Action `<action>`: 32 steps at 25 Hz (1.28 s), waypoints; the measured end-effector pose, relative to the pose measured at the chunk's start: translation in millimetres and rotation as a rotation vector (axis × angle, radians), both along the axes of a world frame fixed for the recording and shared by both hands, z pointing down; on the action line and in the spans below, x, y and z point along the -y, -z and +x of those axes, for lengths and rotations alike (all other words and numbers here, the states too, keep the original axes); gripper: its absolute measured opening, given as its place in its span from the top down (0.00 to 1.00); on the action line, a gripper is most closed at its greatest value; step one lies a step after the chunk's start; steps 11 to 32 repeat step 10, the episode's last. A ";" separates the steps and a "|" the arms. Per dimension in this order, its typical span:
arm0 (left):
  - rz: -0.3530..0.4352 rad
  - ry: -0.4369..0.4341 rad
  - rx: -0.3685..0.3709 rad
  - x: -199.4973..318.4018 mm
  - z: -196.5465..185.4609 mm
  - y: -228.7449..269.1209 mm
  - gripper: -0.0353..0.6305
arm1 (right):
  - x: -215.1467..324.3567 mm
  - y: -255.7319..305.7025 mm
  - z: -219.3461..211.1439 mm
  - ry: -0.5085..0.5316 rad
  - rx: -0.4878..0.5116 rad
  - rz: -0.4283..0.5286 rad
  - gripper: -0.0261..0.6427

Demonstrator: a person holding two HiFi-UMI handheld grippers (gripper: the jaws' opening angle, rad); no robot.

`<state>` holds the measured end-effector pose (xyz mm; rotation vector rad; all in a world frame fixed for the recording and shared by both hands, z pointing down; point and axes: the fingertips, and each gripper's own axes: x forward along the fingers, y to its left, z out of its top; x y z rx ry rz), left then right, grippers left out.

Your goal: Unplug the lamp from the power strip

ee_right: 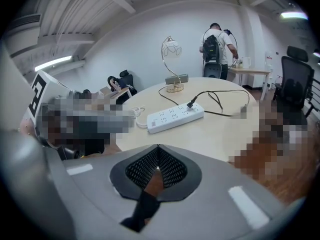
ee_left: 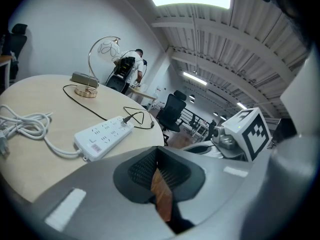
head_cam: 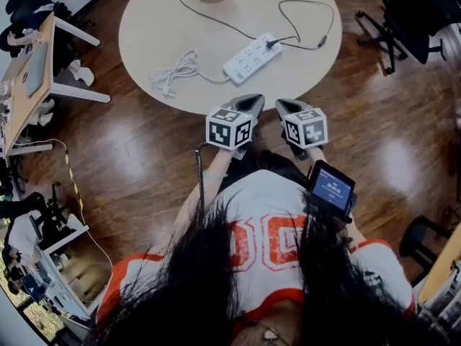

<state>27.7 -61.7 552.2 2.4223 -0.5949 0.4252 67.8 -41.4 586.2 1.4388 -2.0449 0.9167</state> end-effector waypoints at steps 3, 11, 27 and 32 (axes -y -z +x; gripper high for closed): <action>0.001 -0.004 0.008 -9.7 9.7 -1.5 0.95 | -9.2 -0.1 8.8 0.001 0.005 0.001 0.96; 0.019 -0.006 0.010 -33.0 32.8 -1.7 0.95 | -27.2 -2.6 30.4 0.014 0.001 0.019 0.96; 0.019 -0.006 0.010 -33.0 32.8 -1.7 0.95 | -27.2 -2.6 30.4 0.014 0.001 0.019 0.96; 0.019 -0.006 0.010 -33.0 32.8 -1.7 0.95 | -27.2 -2.6 30.4 0.014 0.001 0.019 0.96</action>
